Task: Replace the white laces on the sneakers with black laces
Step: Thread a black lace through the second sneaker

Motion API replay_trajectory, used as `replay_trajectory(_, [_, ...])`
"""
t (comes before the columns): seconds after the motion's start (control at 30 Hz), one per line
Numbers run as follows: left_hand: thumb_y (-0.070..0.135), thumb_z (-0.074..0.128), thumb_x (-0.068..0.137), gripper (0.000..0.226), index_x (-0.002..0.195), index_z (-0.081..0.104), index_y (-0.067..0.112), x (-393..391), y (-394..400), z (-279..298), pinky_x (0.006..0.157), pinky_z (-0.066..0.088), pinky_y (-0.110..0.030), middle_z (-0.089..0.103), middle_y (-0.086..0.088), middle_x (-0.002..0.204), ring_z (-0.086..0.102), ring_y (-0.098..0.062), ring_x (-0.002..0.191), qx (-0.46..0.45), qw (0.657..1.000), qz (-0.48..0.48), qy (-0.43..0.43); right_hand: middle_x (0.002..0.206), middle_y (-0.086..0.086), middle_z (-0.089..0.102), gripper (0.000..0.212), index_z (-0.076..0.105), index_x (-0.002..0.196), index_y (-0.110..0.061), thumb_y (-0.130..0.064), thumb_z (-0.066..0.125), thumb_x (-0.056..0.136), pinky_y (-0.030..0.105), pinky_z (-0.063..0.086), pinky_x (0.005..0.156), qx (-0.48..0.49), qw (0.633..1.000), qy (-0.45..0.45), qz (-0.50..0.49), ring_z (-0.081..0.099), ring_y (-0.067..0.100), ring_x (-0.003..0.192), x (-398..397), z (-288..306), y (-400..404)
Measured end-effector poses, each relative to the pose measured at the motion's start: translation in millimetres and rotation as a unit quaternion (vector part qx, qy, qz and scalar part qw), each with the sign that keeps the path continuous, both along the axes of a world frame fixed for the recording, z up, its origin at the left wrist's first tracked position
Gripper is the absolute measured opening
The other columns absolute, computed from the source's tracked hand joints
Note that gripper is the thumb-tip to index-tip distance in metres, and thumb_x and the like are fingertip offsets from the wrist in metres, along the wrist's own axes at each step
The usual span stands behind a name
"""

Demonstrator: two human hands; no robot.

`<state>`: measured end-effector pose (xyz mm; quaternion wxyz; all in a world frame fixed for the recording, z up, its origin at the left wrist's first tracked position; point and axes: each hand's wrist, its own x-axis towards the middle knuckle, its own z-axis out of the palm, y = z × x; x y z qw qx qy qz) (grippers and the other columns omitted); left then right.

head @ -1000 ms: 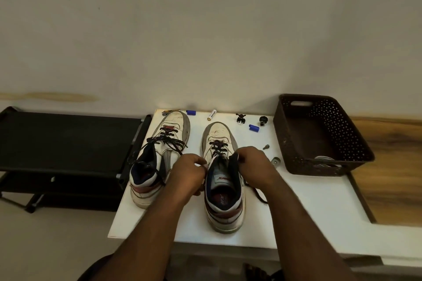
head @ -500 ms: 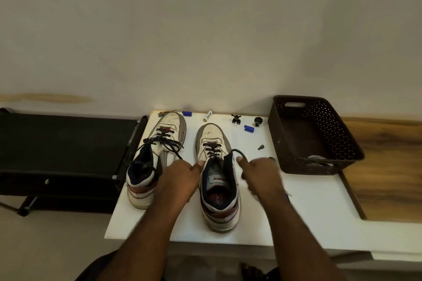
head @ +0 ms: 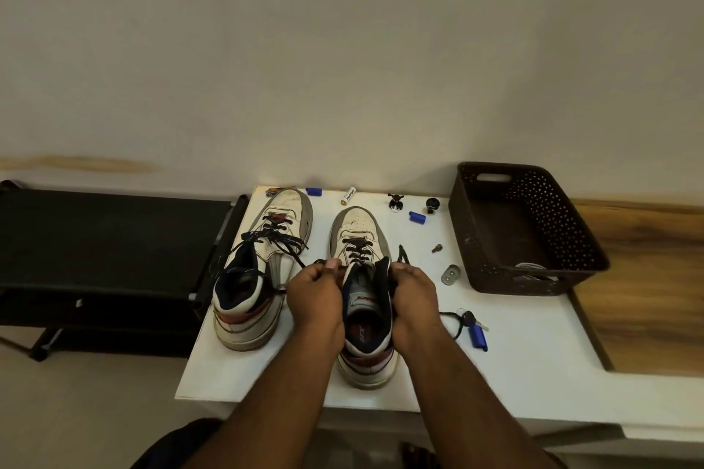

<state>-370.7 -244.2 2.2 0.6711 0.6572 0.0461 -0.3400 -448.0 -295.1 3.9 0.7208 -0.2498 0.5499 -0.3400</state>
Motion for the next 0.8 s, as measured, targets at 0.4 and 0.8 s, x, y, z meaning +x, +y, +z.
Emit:
replay_trajectory(0.4, [0.019,0.061,0.094,0.022,0.077,0.065,0.007,13,5,10,0.051,0.048,-0.029,0.061,-0.006,0.067,0.053,-0.017,0.055,0.008,0.998,-0.009,0.063,0.076,0.003,0.062,0.007,0.062,0.096,-0.017,-0.017,0.055,0.096,0.043,0.045,0.087,-0.028,0.998,-0.051,0.022,0.056,0.017,0.078,-10,12,-12])
replay_trajectory(0.8, [0.037,0.049,0.099,0.05,0.132,0.028,0.07,38,-8,47,0.118,0.008,-0.055,-0.009,0.025,0.158,-0.014,-0.011,0.148,-0.072,0.856,-0.365,-0.359,0.056,0.001,0.05,0.039,0.071,0.084,-0.005,-0.029,0.045,0.098,0.031,0.046,0.065,-0.408,0.862,0.012,0.301,0.048,0.017,0.057,-32,93,-24])
